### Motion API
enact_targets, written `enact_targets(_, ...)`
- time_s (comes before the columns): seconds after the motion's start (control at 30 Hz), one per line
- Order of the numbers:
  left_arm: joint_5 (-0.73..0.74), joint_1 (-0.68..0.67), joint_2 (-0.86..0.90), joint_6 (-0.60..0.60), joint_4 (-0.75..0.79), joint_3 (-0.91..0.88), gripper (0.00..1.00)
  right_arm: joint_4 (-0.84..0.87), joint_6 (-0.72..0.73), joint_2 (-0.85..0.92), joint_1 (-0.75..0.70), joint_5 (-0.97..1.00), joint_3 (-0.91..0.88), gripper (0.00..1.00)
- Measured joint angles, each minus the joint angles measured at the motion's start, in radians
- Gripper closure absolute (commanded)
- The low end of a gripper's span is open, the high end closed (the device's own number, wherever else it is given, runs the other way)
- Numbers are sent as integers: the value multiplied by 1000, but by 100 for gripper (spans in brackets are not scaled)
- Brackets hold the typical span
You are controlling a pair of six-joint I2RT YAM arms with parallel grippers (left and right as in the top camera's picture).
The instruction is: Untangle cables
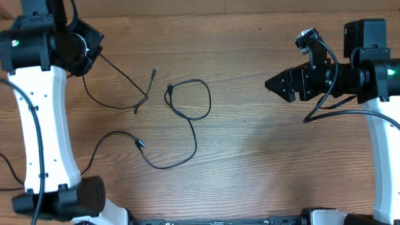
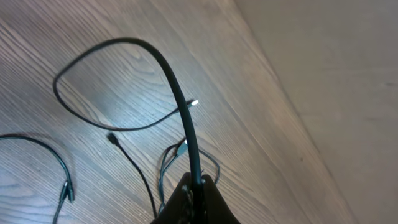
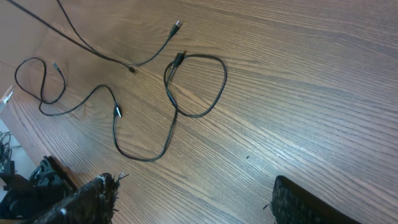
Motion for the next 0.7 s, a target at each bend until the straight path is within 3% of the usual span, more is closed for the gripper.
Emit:
enact_targets(0.37,-47,34,121,-7,8,0,96,8,0,0,0,0,0,21)
enact_targets(0.7,-57,172,122,-6,3,-1,96,10,0,0,0,0,0,21)
